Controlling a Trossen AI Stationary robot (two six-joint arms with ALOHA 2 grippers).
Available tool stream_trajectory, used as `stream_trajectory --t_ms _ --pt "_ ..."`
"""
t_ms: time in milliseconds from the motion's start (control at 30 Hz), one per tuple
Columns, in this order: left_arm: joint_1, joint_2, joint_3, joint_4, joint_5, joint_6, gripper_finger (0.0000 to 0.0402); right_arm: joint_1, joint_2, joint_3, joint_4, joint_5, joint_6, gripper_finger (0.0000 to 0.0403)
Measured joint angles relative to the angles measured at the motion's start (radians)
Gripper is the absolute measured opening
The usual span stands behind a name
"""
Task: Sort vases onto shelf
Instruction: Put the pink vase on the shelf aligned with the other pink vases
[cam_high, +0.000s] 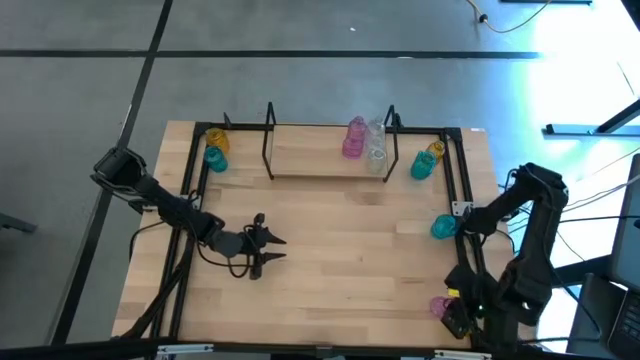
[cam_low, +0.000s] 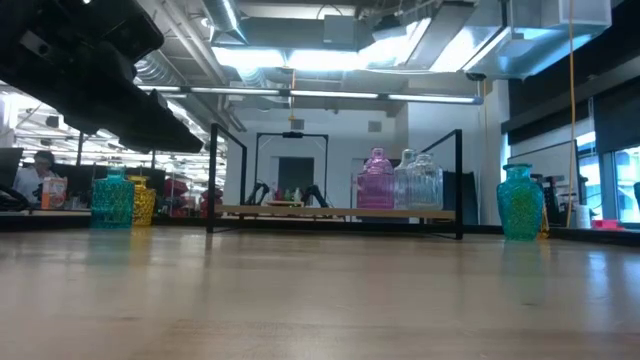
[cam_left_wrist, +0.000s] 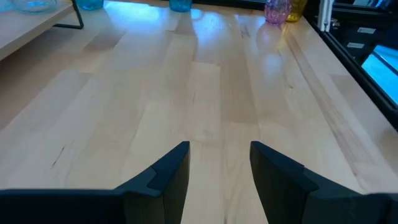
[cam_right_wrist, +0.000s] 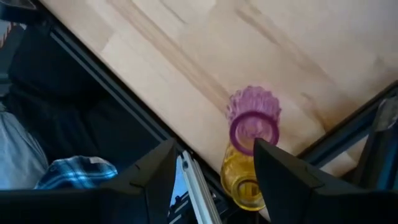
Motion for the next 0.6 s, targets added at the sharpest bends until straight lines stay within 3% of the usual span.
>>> stream_trajectory --t_ms 600 --pt "-0.004 0.000 0.000 0.000 -0.002 0.016 0.0162 -0.028 0.097 0.000 0.018 -0.056 -0.048 0.0184"
